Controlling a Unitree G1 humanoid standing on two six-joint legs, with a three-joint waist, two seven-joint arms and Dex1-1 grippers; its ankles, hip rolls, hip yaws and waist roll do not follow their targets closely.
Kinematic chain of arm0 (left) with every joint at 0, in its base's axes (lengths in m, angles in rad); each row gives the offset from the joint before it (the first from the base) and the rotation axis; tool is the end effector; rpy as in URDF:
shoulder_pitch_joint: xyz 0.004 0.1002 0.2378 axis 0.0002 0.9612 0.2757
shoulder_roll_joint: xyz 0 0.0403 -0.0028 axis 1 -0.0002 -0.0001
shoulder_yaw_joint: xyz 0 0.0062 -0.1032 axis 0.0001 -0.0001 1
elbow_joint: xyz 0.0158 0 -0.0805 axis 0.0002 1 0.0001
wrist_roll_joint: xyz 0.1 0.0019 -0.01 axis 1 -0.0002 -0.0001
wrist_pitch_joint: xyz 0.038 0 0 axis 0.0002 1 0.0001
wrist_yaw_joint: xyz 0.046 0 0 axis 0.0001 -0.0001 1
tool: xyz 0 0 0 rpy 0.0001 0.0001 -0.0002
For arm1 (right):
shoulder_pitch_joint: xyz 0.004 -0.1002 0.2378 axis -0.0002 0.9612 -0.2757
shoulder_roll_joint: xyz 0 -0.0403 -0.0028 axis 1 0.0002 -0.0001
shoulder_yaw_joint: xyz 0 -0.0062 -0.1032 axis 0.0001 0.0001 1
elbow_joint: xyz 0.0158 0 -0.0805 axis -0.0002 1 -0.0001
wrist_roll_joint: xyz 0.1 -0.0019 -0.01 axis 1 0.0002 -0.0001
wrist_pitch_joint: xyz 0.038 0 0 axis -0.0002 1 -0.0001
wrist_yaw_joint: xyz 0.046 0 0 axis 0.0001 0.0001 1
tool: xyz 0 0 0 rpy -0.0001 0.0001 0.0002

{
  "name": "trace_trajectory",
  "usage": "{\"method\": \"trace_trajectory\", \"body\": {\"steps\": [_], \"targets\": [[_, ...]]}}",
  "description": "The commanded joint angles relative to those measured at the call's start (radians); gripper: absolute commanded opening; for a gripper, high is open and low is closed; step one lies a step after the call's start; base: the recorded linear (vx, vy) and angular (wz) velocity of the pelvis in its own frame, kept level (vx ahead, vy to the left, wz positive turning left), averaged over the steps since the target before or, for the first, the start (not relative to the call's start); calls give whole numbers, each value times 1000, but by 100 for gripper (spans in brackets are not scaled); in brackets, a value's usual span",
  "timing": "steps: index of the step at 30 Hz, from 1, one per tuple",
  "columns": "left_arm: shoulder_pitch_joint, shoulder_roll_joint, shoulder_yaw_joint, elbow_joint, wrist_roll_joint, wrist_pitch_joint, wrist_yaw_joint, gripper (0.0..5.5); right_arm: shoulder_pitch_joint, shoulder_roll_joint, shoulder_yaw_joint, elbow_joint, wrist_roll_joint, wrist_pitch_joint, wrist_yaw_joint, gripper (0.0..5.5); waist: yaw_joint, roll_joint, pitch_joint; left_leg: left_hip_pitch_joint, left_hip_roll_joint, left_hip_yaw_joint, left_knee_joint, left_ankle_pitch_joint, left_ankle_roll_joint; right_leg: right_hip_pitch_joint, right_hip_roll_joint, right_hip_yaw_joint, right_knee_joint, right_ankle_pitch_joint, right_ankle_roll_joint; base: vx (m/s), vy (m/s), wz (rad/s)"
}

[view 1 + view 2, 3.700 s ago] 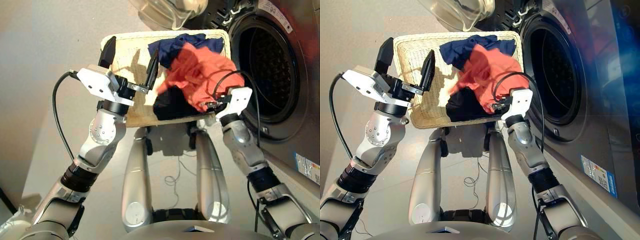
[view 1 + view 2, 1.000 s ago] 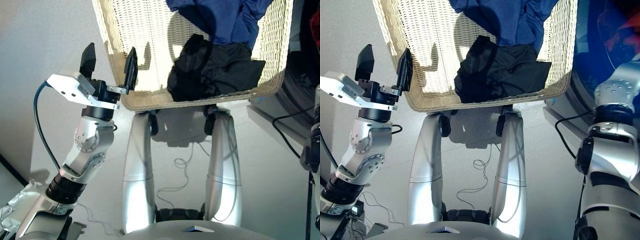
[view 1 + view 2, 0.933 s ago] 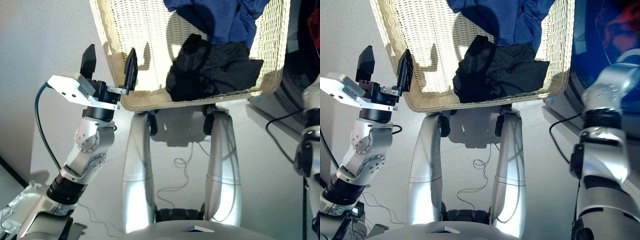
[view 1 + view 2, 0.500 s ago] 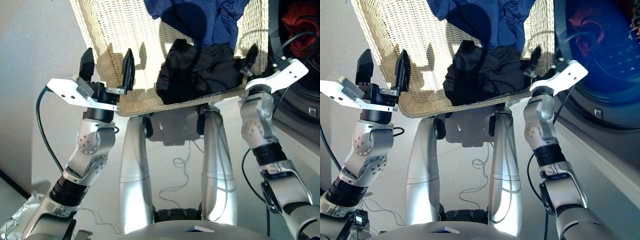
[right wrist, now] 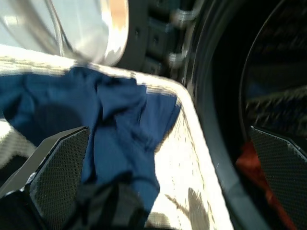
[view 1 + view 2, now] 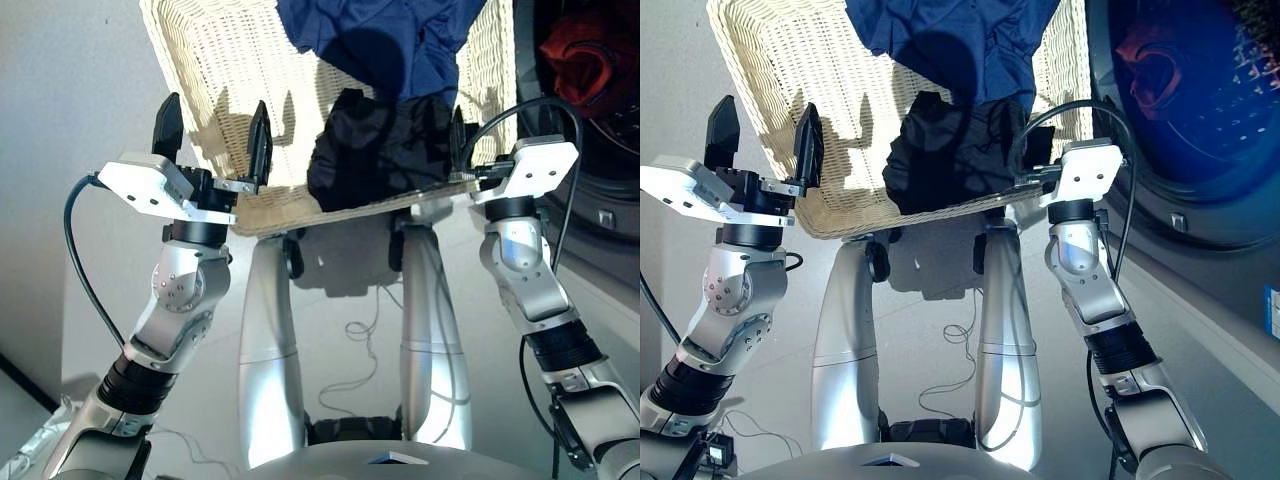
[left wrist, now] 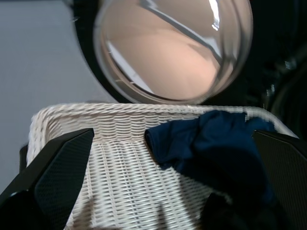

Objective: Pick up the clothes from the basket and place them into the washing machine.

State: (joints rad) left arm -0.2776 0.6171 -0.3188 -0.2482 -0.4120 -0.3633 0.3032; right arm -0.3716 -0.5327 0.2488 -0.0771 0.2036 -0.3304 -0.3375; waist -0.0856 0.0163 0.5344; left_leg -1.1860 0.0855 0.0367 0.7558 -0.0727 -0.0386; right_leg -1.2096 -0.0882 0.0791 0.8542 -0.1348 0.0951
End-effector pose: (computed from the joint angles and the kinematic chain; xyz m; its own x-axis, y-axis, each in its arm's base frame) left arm 0.2228 0.1658 0.1531 0.7537 -0.1901 0.6292 0.1732 0.9809 0.0889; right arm 0.2490 -0.1695 0.1527 0.7558 0.1034 0.6466 0.0281 0.9814 -0.1898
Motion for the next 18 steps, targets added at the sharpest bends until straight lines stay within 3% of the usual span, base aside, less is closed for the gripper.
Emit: {"method": "trace_trajectory", "body": {"steps": [1, 6, 11, 17, 18], "targets": [[-70, 2, -46, -2, 93, -44, 17, 550, -23, -10, 2, -155, 10, -74, -7, 550, -14, -35, -15, 83, 11, -14, -75, -25, -16, 63, 21, -49, -172, 92, 2, 0, 0, 0], [-275, -50, -151, 126, 168, -29, 65, 550, -56, 5, -21, -199, 26, -92, -45, 550, -44, -57, -15, 121, 15, -14, -92, -25, -23, 93, 22, -50, -181, 87, 4, 0, 0, 0], [-408, -104, -201, 293, 234, 5, 129, 550, -122, 27, -26, -230, -4, -96, -96, 550, -70, -71, -28, 115, 26, -13, -84, -27, -29, 89, 29, -48, -190, 91, 1, 0, 0, 0], [-547, -155, -303, 459, 309, 50, 100, 550, -225, 18, 22, -270, -20, -80, -71, 550, -92, -82, -45, 97, 35, -12, -70, -24, -33, 74, 37, -39, -189, 92, 0, -19, 4, -88], [-576, -167, -335, 495, 329, 70, 82, 550, -258, 18, 50, -282, 1, -78, -43, 550, -96, -86, -41, 84, 35, -8, -75, 8, -28, 63, 36, -37, -199, 124, -4, 0, 0, 0]]}}
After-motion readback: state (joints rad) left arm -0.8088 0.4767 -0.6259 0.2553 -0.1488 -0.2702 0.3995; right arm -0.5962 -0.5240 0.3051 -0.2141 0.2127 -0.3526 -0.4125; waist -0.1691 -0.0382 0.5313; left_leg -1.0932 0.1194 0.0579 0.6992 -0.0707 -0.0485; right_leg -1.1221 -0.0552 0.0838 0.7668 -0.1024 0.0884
